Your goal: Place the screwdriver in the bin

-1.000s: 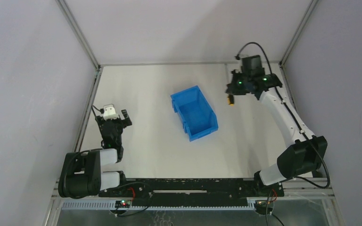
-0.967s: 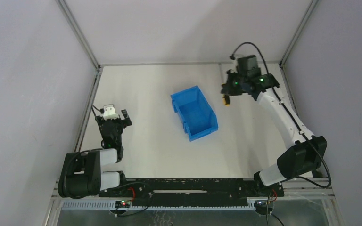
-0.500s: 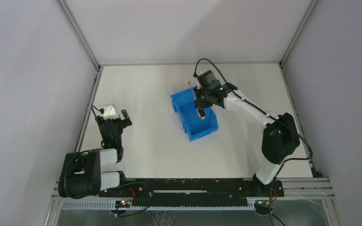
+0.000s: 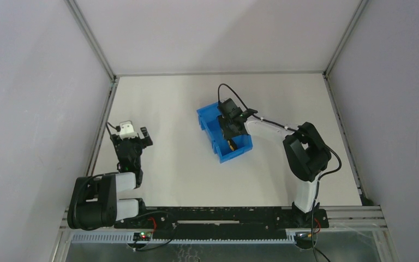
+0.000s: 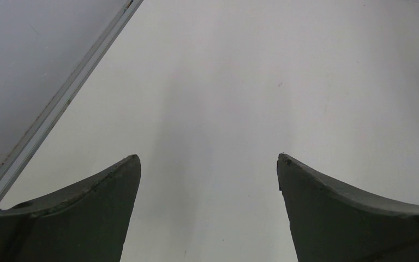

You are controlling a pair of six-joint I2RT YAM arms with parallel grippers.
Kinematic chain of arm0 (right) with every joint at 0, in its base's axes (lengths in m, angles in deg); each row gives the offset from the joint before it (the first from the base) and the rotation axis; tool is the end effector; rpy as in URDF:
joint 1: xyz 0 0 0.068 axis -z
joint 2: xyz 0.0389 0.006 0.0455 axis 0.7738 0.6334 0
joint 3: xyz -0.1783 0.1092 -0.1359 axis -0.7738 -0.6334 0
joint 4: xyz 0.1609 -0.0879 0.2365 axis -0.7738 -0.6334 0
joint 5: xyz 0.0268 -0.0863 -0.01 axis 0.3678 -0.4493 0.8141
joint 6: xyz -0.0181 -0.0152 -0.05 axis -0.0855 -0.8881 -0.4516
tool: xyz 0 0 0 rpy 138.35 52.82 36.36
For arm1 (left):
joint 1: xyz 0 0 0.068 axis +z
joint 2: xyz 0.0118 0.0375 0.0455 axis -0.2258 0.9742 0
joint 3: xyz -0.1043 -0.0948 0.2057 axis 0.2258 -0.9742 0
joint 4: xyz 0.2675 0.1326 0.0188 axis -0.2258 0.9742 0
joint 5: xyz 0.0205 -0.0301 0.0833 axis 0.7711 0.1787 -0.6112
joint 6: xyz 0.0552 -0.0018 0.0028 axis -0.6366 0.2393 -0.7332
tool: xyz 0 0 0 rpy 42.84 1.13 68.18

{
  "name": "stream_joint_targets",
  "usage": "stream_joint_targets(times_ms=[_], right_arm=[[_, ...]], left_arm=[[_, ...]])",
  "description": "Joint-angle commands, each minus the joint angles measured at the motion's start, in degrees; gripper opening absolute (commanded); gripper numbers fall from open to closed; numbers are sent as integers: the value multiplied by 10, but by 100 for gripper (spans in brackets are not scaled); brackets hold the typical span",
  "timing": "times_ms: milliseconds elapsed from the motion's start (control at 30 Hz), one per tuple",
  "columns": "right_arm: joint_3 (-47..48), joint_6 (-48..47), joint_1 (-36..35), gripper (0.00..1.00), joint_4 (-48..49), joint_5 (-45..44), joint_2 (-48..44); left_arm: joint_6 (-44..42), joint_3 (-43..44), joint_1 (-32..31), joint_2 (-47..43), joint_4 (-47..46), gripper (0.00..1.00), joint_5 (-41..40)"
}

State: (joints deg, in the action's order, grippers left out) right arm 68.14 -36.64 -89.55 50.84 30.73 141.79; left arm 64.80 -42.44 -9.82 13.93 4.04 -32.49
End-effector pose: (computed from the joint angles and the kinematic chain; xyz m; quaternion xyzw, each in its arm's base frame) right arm 0.3337 0.2620 0.1513 -0.1852 0.9417 0.0601 0.2744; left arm 0.2358 0.0199 0.0956 -0.0965 0.7482 0.0724 0.6524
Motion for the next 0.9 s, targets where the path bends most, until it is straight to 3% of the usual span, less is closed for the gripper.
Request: stream_joint_targets(times_ms=[0,167,367,467,600,867], right_arm=[[7,7,-8,53,32,-29,-27],[6,1,-10,68,19,-38,-99],[3,-8,-5,99,-7,-85,-207],[-32,-5,28,100,2,-98,-261],[-119,3,125,100,31,-54,-347],[-351,-3,329,100,186,31,-501]], left_arm=[[-12,27,-2,-9,-38,100,-6],[-11,26,-2,-9,-38,100,-6],[-12,27,-2,-9,-38,100,-6],[-12,26,-2,-10,-38,100,-6],[-12,27,-3,-10,-38,100,-7],[-11,26,-2,-10,-38,100,-6]])
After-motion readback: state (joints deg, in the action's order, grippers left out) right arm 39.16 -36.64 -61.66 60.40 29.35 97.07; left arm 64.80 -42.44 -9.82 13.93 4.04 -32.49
